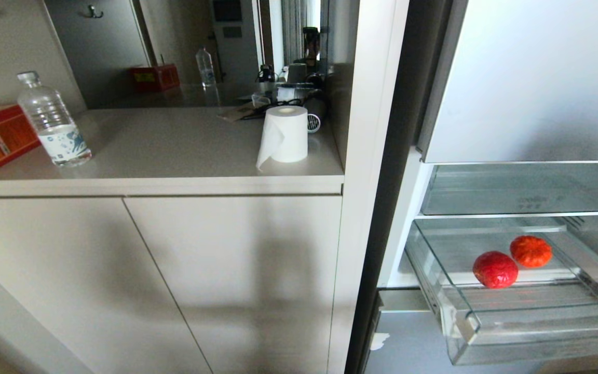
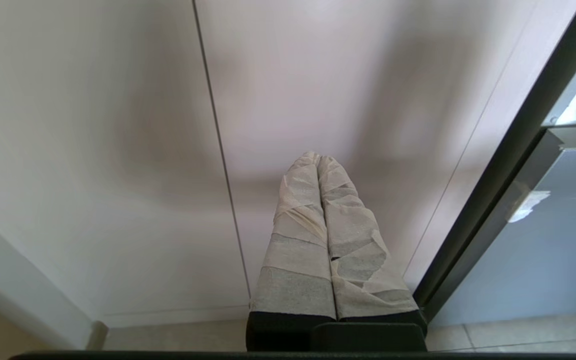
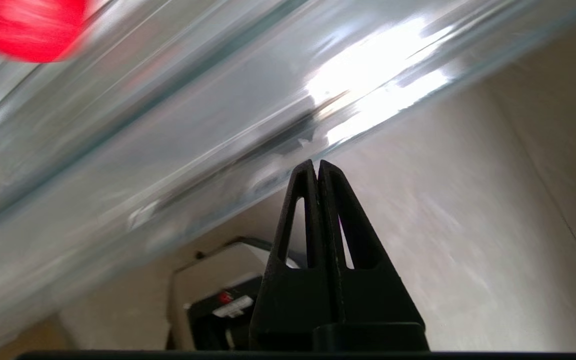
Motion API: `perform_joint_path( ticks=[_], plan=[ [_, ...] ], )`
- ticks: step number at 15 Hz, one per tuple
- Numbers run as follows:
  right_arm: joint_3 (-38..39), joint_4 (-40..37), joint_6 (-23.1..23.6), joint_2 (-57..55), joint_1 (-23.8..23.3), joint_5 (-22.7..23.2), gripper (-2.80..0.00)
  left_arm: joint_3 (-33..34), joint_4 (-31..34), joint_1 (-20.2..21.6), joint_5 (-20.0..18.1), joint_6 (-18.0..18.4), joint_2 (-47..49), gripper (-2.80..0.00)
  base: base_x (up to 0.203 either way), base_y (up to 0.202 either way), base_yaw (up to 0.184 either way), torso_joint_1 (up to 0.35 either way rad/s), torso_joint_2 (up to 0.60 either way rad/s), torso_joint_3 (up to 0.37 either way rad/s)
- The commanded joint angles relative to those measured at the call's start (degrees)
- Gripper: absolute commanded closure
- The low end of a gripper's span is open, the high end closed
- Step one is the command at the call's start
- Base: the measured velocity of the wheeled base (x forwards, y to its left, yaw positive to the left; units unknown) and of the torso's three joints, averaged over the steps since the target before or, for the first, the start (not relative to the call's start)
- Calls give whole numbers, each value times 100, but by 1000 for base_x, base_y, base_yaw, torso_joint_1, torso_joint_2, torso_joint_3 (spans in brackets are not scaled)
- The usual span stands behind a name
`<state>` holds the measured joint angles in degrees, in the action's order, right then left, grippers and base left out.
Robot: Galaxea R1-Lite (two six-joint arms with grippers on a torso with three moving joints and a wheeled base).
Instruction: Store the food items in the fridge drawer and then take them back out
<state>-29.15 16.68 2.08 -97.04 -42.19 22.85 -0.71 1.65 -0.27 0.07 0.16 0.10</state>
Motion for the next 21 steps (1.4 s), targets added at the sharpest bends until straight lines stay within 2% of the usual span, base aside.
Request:
perform_joint_path(
  ticks=[1, 2, 4, 6, 9, 12, 15, 19, 21],
  plan=[
    [-488, 32, -267, -580, 580, 18, 0, 0, 2, 0, 1, 1, -1, 0, 0, 0, 0, 0, 0, 0],
    [-727, 113, -536, -744, 857, 18, 0, 0, 2, 0, 1, 1, -1, 0, 0, 0, 0, 0, 0, 0],
    [-1138, 522, -1387, -1104, 1421, 11, 0, 0, 2, 0, 1, 1, -1, 0, 0, 0, 0, 0, 0, 0],
    [-1472, 1018, -2051, -1504, 1823, -14, 0, 0, 2, 0, 1, 1, -1, 0, 0, 0, 0, 0, 0, 0],
    [-1935, 1413, -2785, -1946, 2133, -38, 0, 0, 2, 0, 1, 1, -1, 0, 0, 0, 0, 0, 0, 0],
    [-2031, 1664, -3320, -2069, 2198, -57, 0, 0, 2, 0, 1, 1, -1, 0, 0, 0, 0, 0, 0, 0],
    [-1765, 1958, -3442, -2052, 2197, -61, 0, 0, 2, 0, 1, 1, -1, 0, 0, 0, 0, 0, 0, 0],
    [-1003, 2082, -3423, -1483, 2161, -52, 0, 0, 2, 0, 1, 1, -1, 0, 0, 0, 0, 0, 0, 0],
    [-1006, 2163, -3416, -1509, 2156, -52, 0, 0, 2, 0, 1, 1, -1, 0, 0, 0, 0, 0, 0, 0]
  ],
)
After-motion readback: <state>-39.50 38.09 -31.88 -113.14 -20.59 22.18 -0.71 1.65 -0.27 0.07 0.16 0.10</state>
